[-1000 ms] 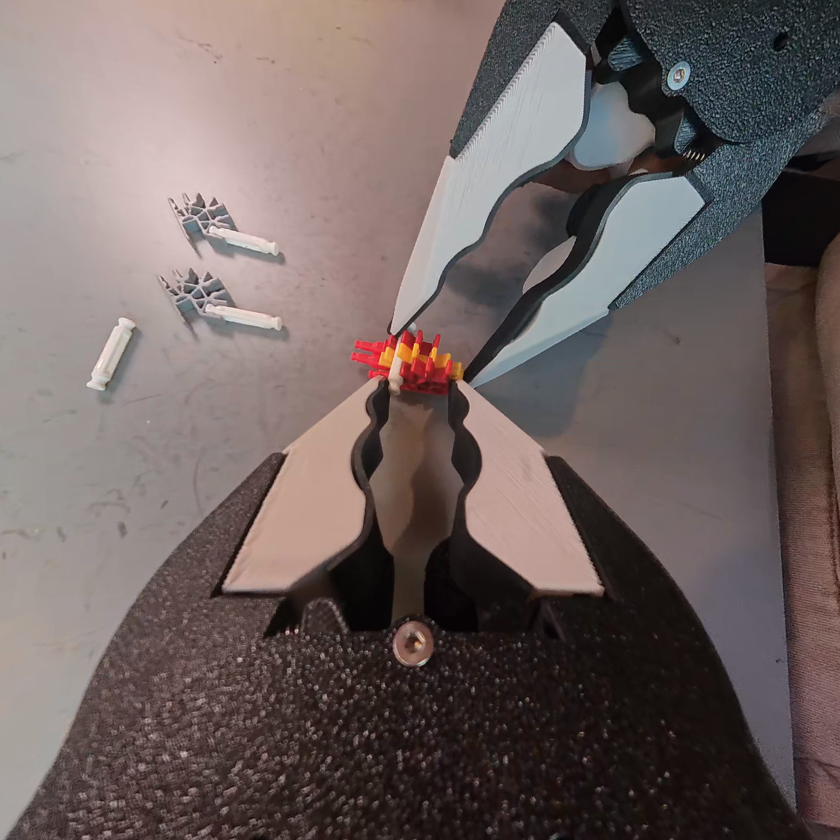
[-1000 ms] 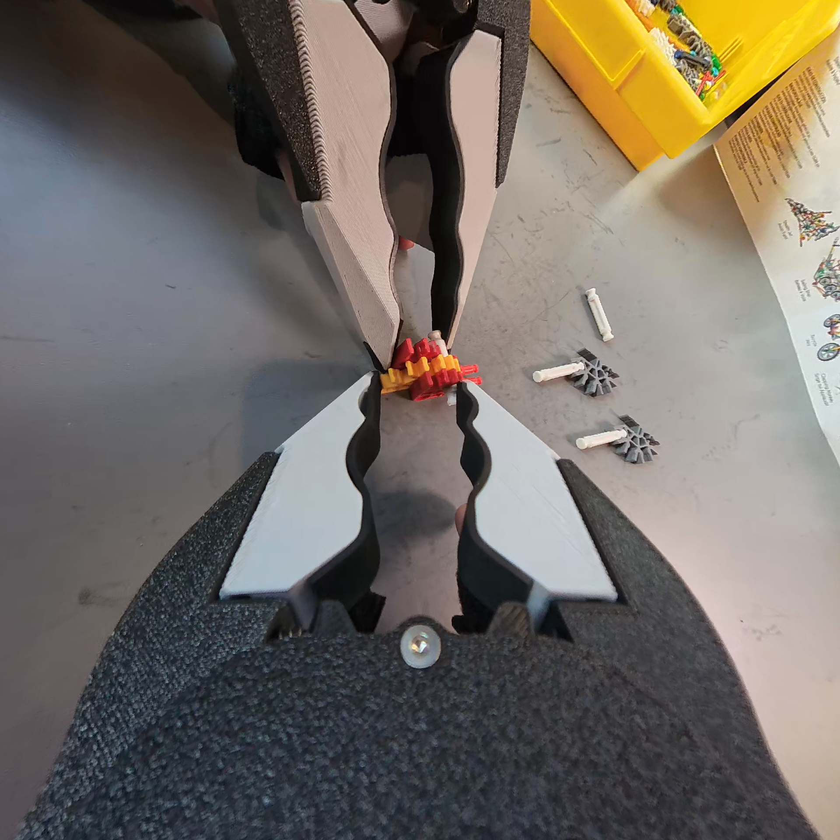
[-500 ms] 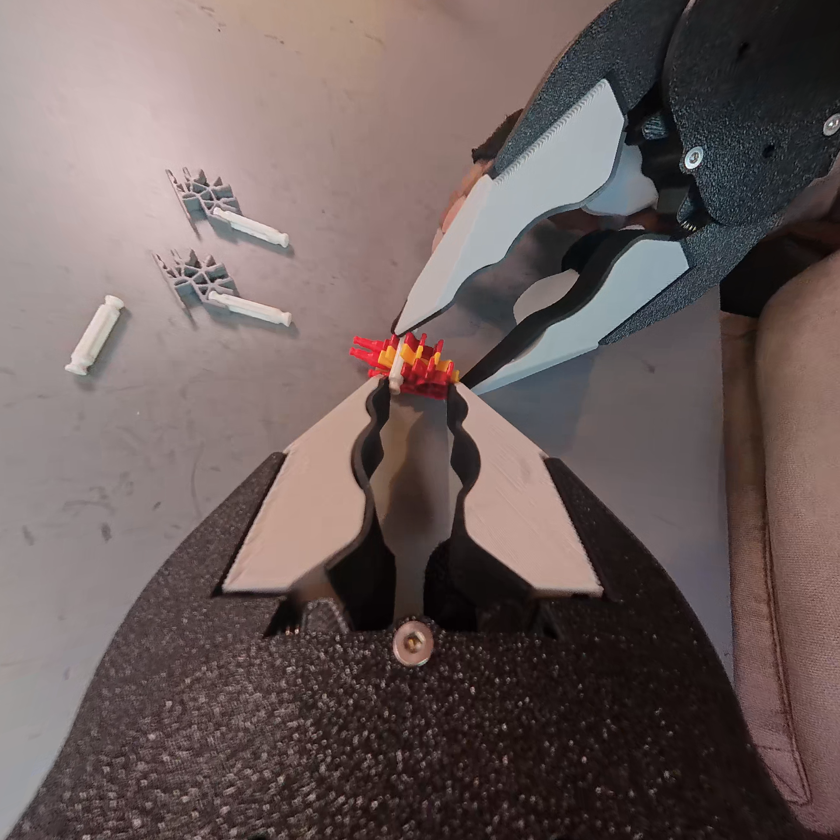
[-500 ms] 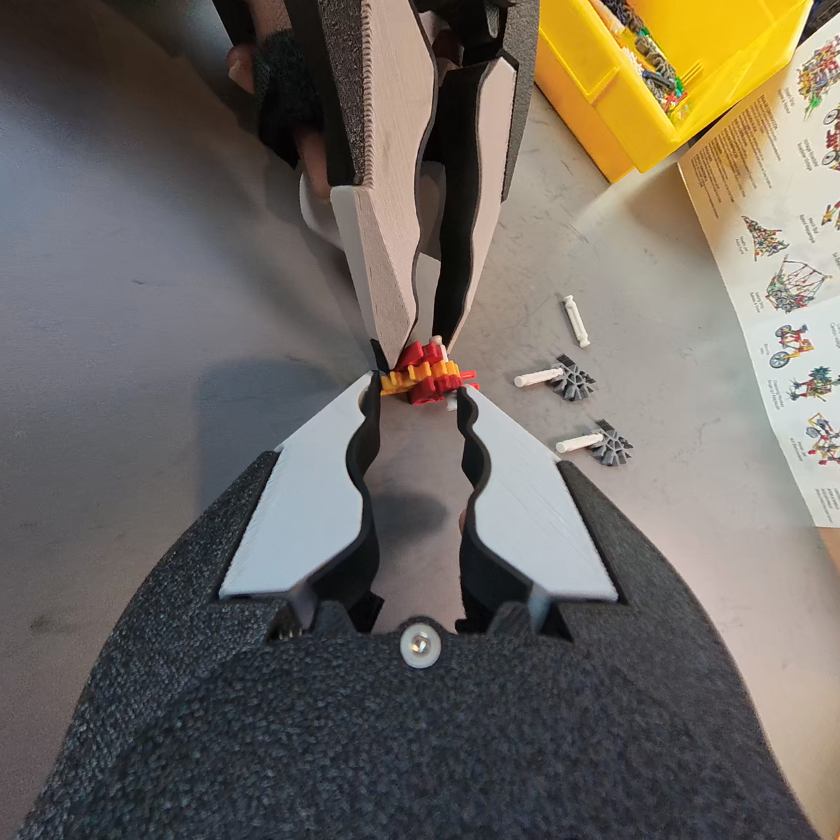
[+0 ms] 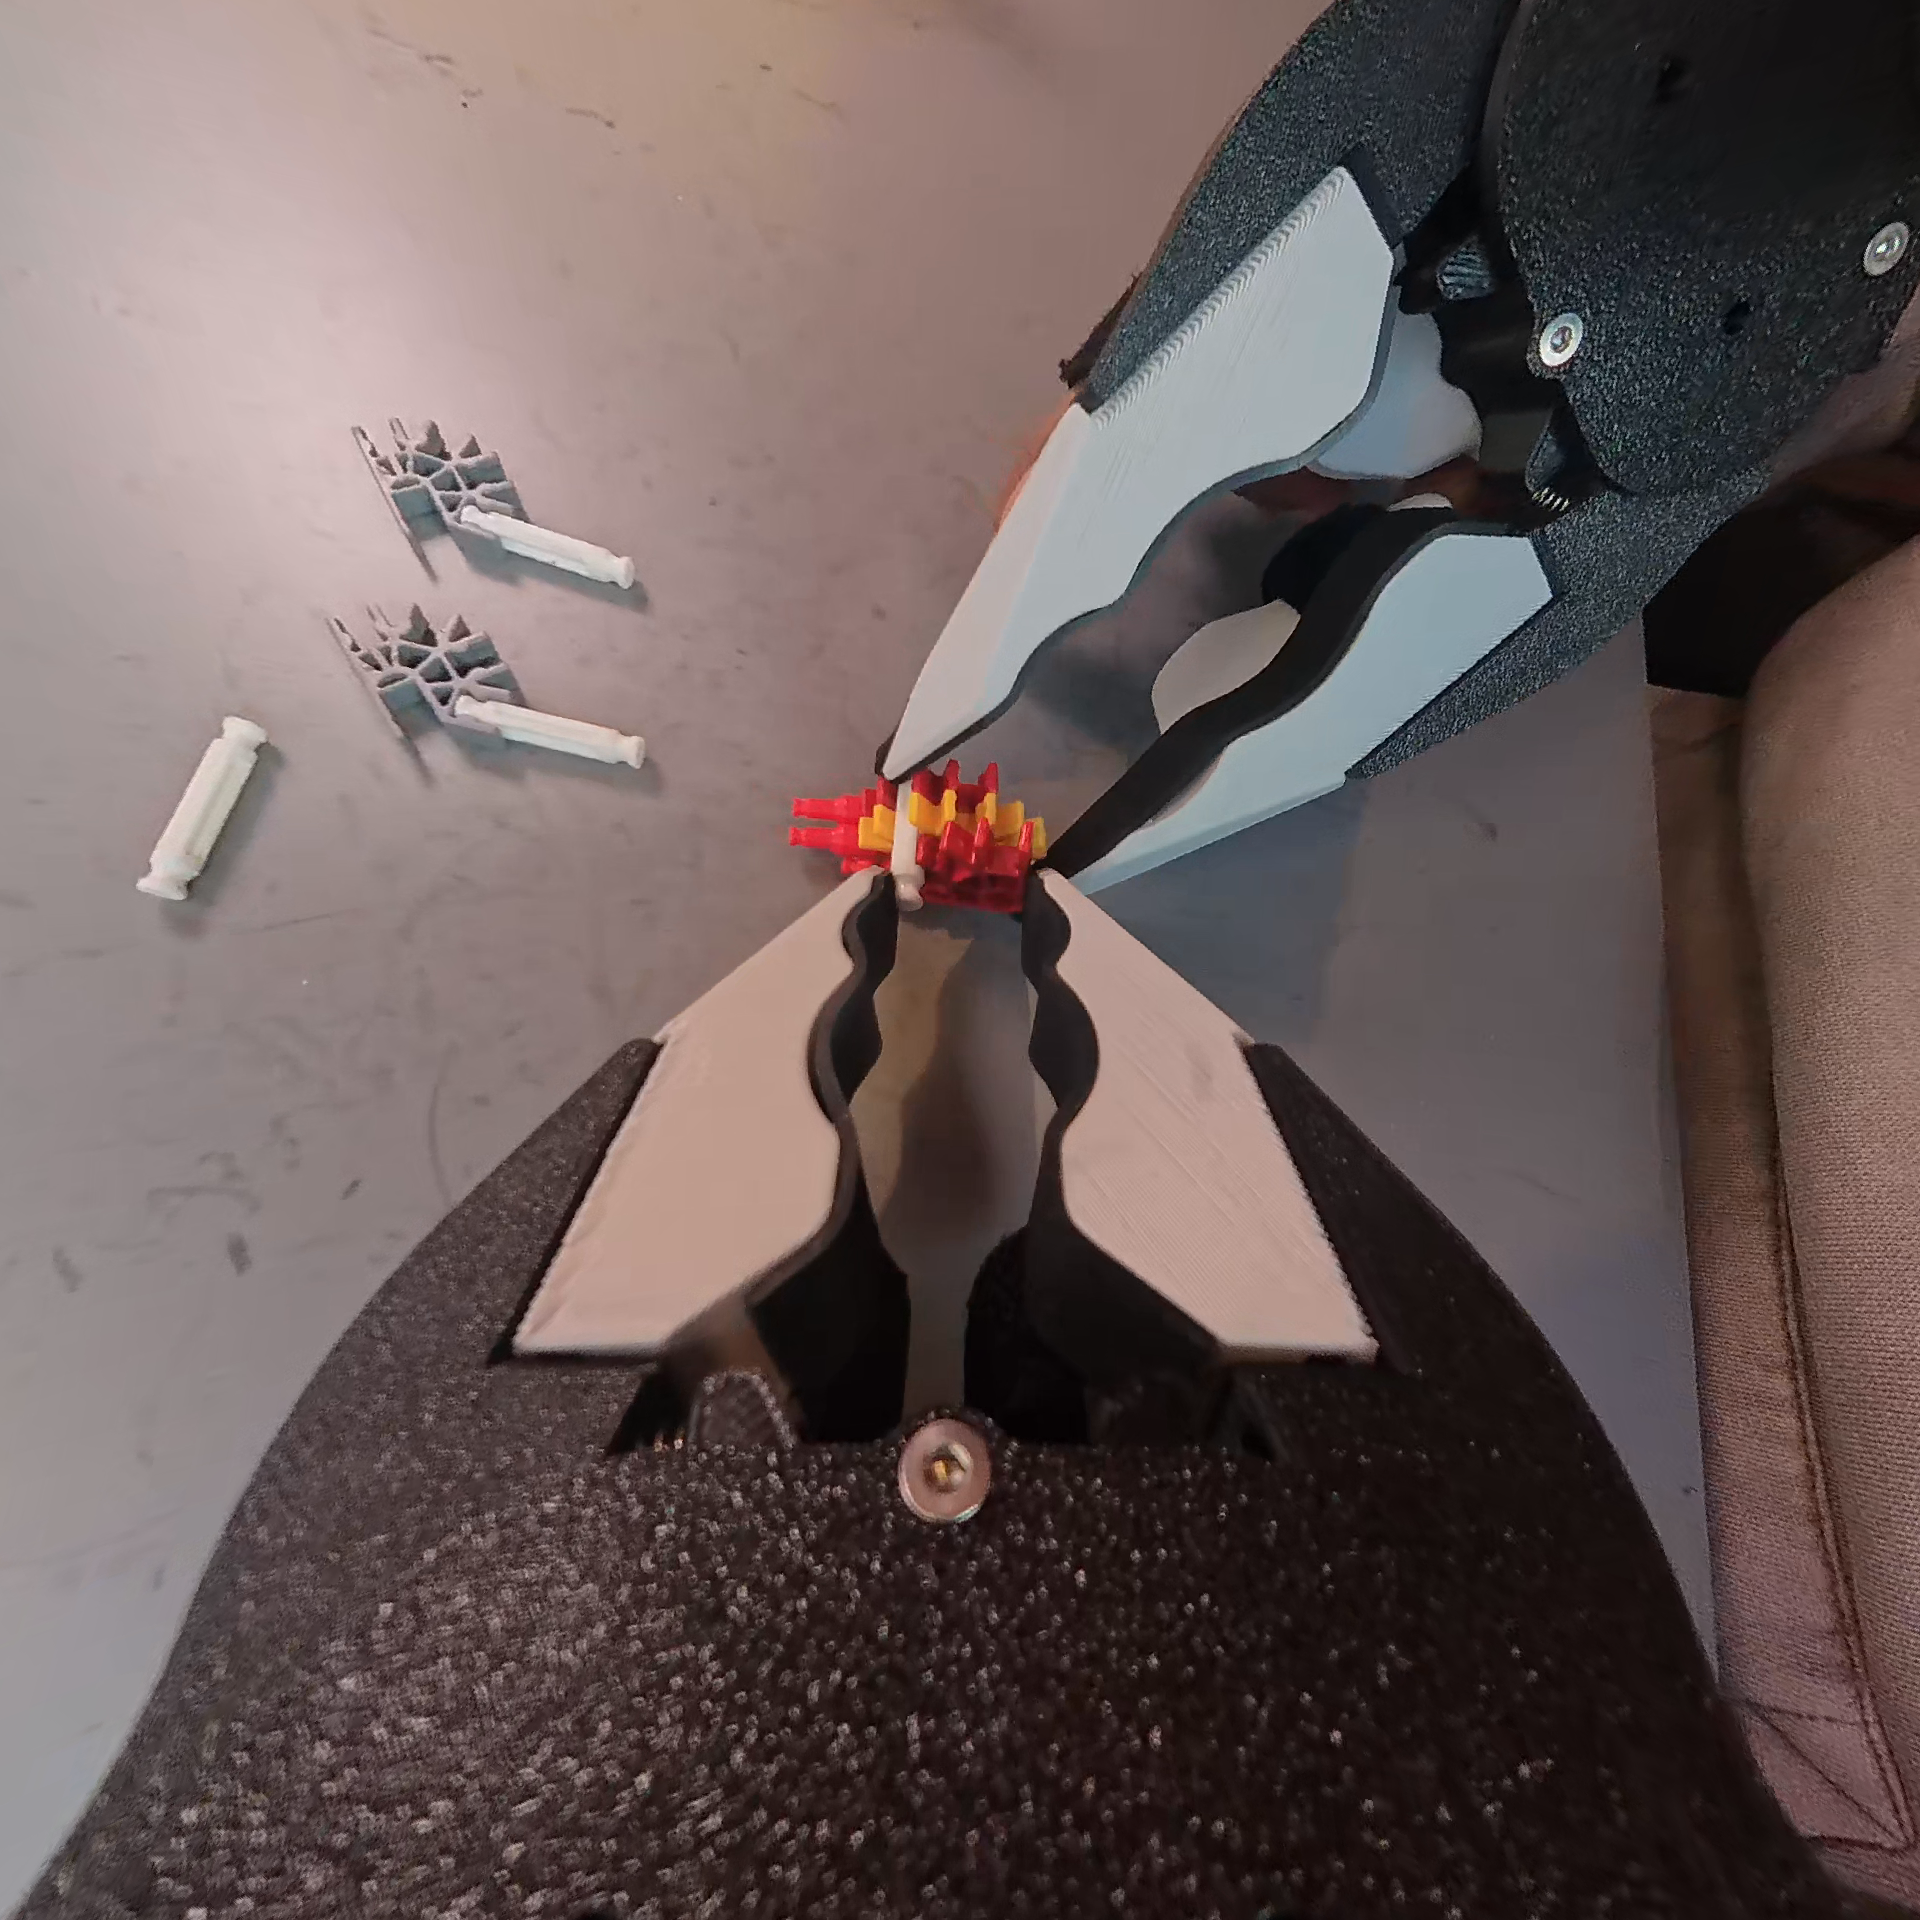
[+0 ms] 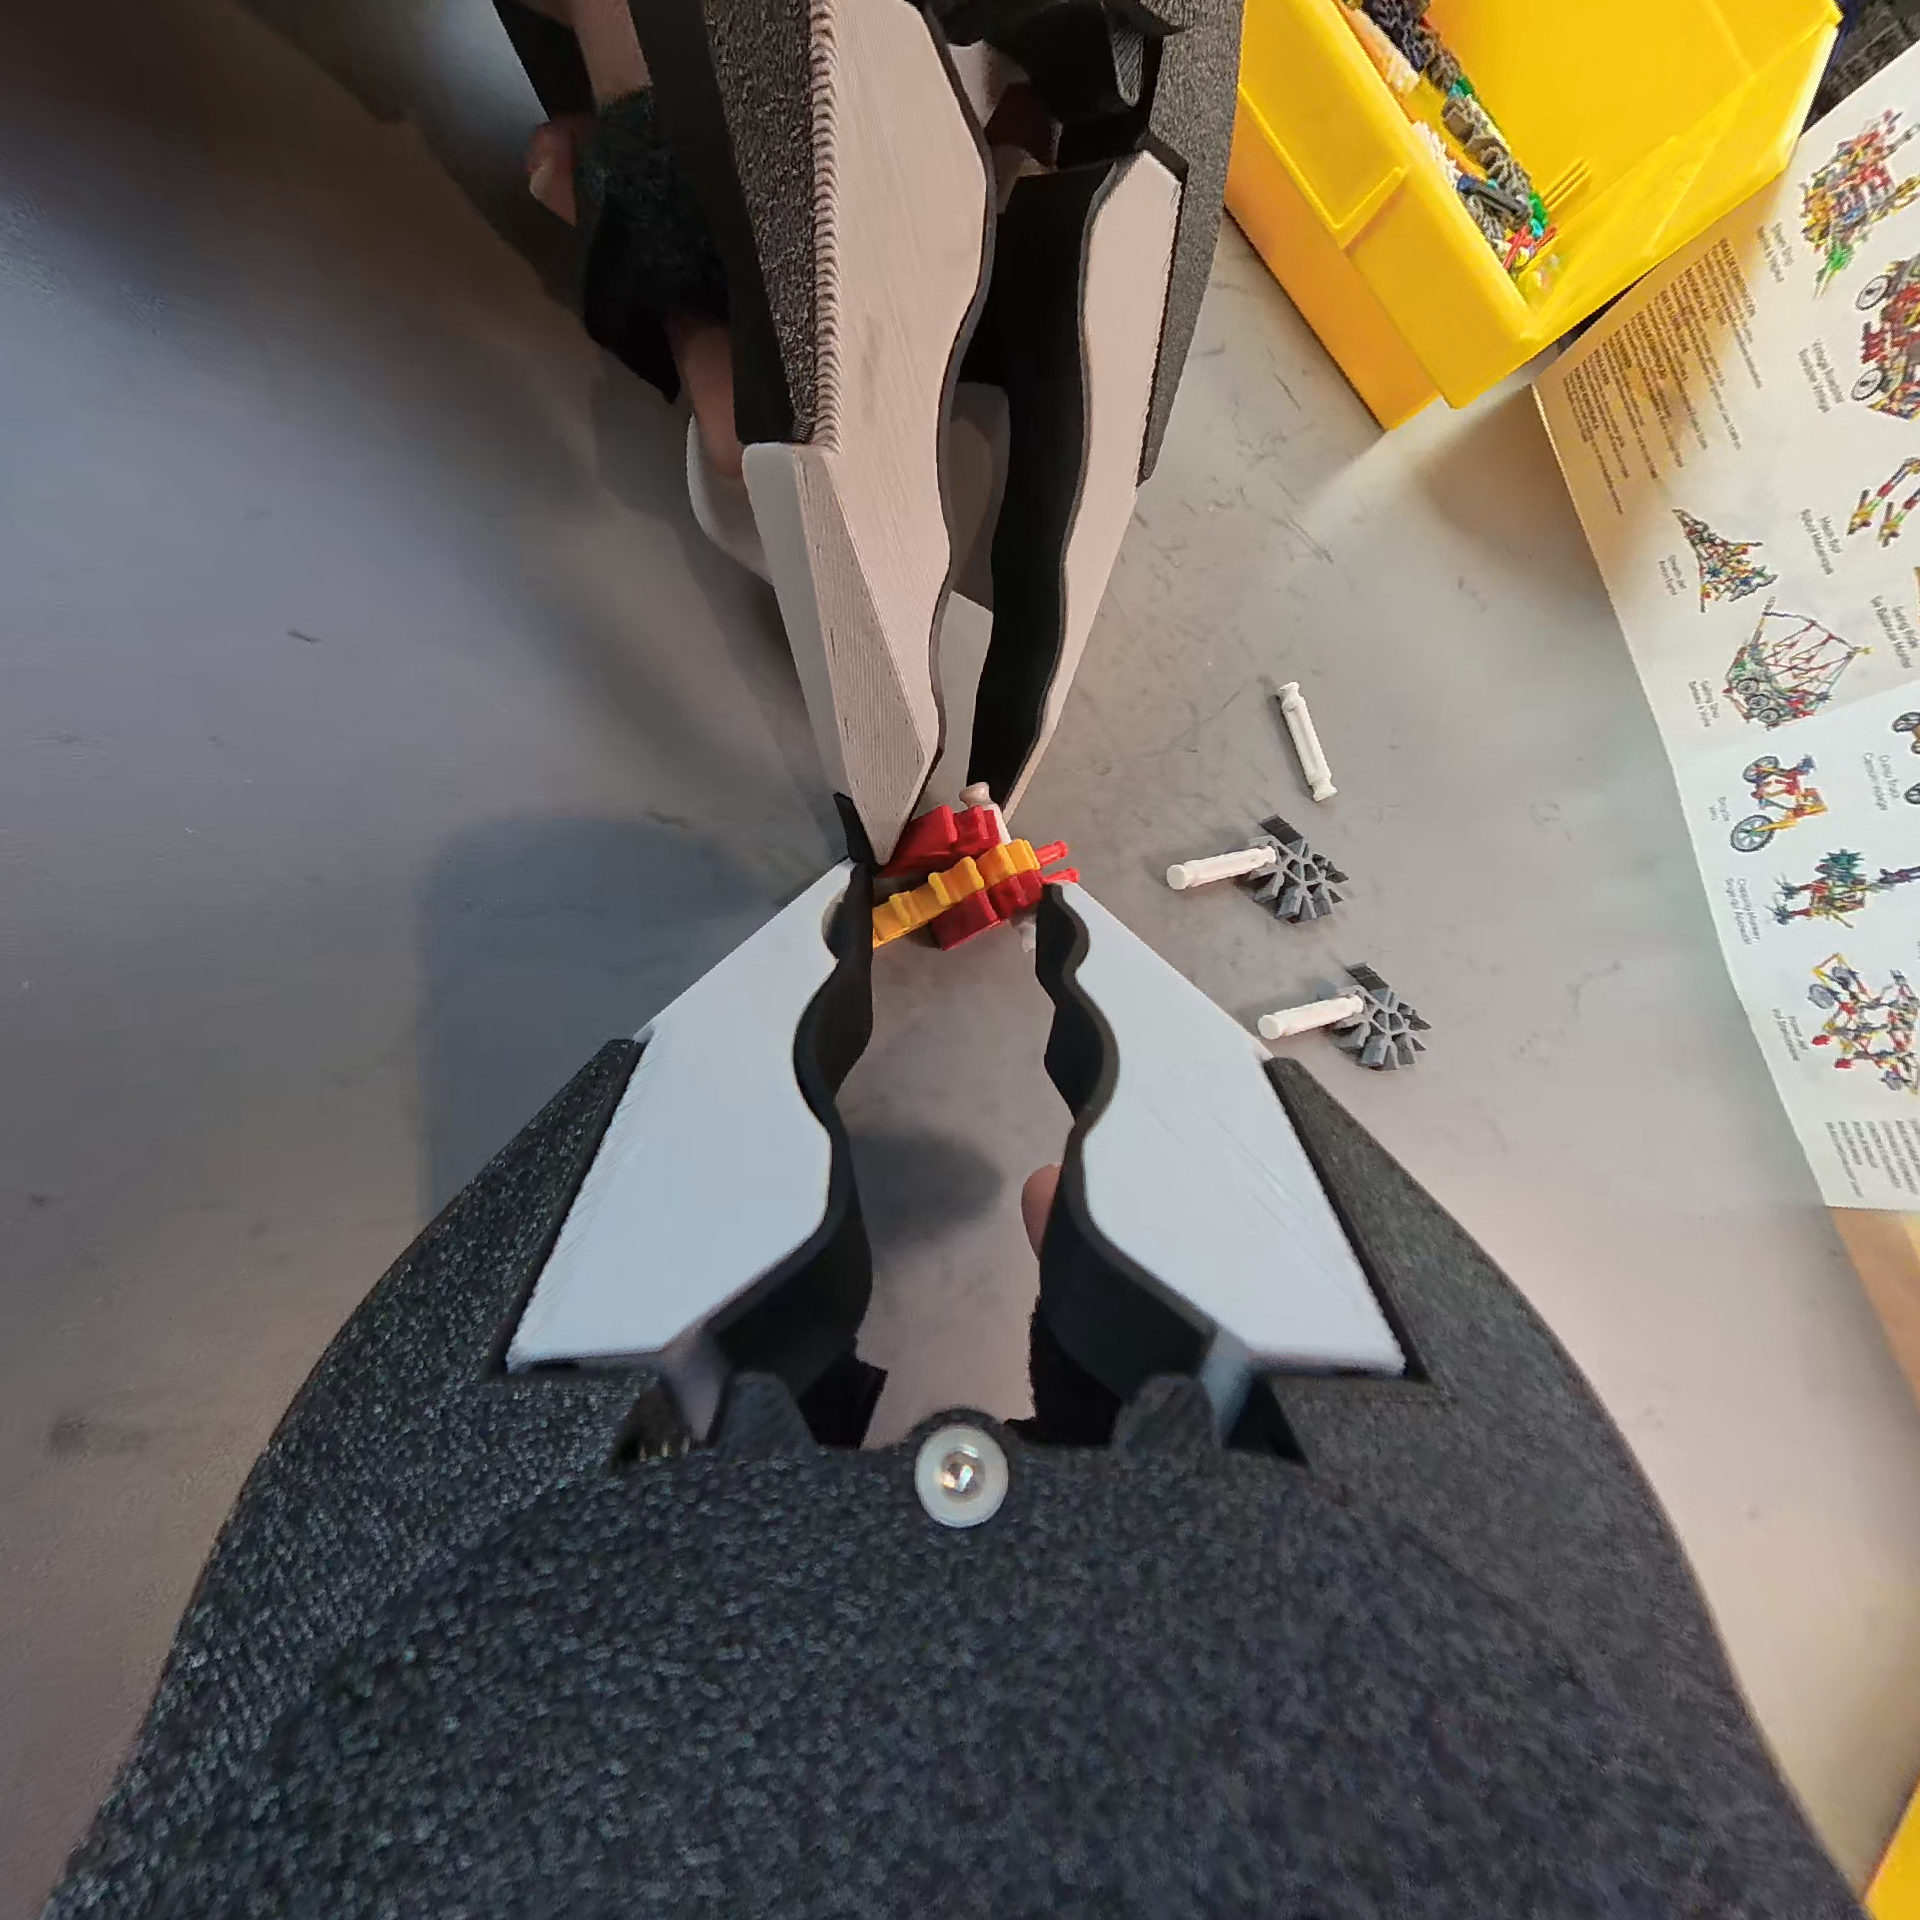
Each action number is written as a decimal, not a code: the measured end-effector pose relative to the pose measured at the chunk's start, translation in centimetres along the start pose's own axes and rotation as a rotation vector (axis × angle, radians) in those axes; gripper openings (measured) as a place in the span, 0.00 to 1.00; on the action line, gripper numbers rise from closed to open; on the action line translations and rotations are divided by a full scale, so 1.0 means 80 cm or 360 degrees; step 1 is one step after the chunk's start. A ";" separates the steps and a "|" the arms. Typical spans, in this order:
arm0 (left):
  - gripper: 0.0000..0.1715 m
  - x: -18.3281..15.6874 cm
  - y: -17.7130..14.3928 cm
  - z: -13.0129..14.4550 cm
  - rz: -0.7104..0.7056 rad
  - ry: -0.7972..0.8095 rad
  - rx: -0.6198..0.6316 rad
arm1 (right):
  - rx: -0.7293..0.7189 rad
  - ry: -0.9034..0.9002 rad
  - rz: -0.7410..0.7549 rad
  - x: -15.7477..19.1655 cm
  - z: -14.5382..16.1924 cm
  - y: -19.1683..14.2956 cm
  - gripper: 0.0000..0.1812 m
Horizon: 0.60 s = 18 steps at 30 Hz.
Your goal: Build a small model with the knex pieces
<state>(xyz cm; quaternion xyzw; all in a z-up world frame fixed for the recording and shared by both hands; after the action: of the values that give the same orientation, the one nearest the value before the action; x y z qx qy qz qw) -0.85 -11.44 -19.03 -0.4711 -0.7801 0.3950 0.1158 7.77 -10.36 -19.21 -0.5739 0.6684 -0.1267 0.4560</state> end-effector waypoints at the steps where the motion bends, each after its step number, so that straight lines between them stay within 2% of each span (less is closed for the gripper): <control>1: 0.13 0.000 0.000 0.000 0.0011 0.0004 0.0002 | -0.0005 -0.0006 0.0007 0.001 0.000 0.000 0.15; 9: 0.13 0.001 0.000 -0.001 0.0061 0.0020 0.0012 | -0.0016 -0.0018 0.0021 0.003 -0.001 -0.001 0.14; 18: 0.13 0.009 0.000 -0.006 0.0229 -0.0205 -0.0018 | -0.0034 0.0051 -0.0051 -0.004 0.001 -0.003 0.12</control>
<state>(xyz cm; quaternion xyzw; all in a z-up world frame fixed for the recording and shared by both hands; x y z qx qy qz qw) -1.00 -10.60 -18.86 -0.5001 -0.7523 0.4275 0.0343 7.97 -10.13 -18.93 -0.5872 0.6676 -0.1360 0.4370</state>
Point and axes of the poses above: each gripper's, where its closed fingertips meet, y out along the fingers, z out of its underside, x = y × z across the jaws, the point moved 6 cm from there along -y, back along the fingers, and after that the axes turned 9 degrees about x, right-handed, at the moved point
